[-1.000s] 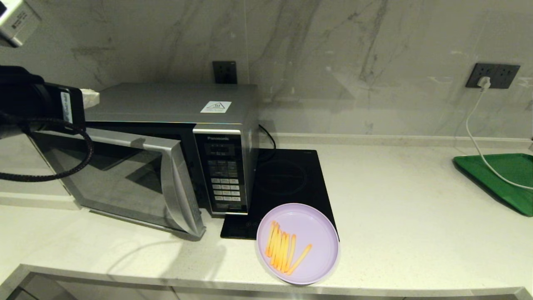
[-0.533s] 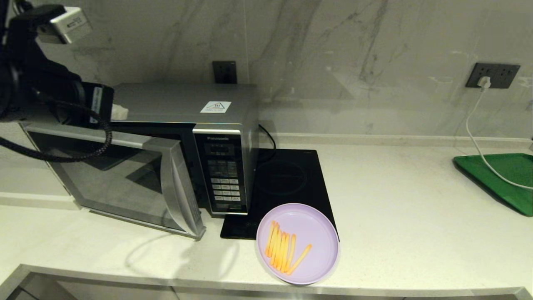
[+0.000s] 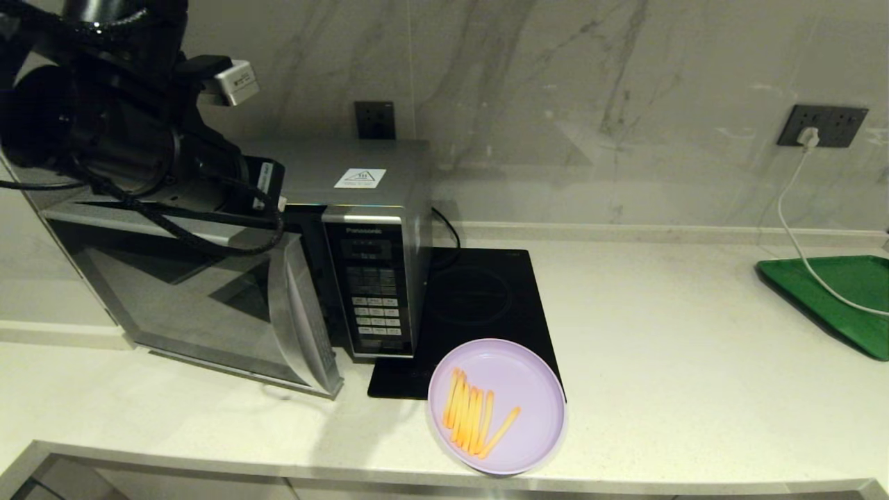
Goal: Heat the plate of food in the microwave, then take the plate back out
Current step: Open the microwave oven
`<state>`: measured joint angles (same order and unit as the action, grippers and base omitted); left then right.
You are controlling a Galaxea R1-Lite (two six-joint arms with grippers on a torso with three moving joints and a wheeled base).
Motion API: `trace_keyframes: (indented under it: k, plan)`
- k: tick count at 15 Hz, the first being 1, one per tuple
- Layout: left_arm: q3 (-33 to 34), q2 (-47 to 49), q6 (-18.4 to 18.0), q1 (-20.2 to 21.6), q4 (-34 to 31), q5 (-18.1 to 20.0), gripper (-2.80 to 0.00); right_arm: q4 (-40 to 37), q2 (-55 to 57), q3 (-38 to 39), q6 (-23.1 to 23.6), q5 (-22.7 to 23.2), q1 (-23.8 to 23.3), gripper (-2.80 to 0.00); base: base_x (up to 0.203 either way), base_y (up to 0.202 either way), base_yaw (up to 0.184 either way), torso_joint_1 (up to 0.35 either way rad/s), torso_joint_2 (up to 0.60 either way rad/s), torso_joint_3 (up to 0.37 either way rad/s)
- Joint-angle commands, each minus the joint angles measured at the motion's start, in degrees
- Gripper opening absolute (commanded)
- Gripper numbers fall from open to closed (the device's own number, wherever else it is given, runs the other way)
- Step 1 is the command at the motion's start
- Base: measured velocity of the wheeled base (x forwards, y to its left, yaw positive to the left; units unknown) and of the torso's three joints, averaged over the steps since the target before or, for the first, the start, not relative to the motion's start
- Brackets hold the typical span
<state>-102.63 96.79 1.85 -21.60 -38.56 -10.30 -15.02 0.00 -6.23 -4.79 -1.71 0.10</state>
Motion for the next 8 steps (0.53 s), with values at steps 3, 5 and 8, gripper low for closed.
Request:
trace_keyframes:
  k: [3, 5, 8]
  plan:
    - [-0.4, 3.7, 1.1, -0.1, -0.2, -0.3, -2.8, -0.1, 0.0, 0.0, 0.0, 0.0, 0.0, -2.8, 0.0, 0.0, 0.0, 0.0, 0.0, 0.0]
    - [-0.2, 3.7, 1.1, -0.1, -0.2, -0.4, -2.8, -0.1, 0.0, 0.0, 0.0, 0.0, 0.0, -2.8, 0.0, 0.0, 0.0, 0.0, 0.0, 0.0]
    - [0.9, 3.4, 1.2, -0.1, -0.3, -1.5, -2.8, -0.1, 0.0, 0.0, 0.0, 0.0, 0.0, -2.8, 0.0, 0.0, 0.0, 0.0, 0.0, 0.0]
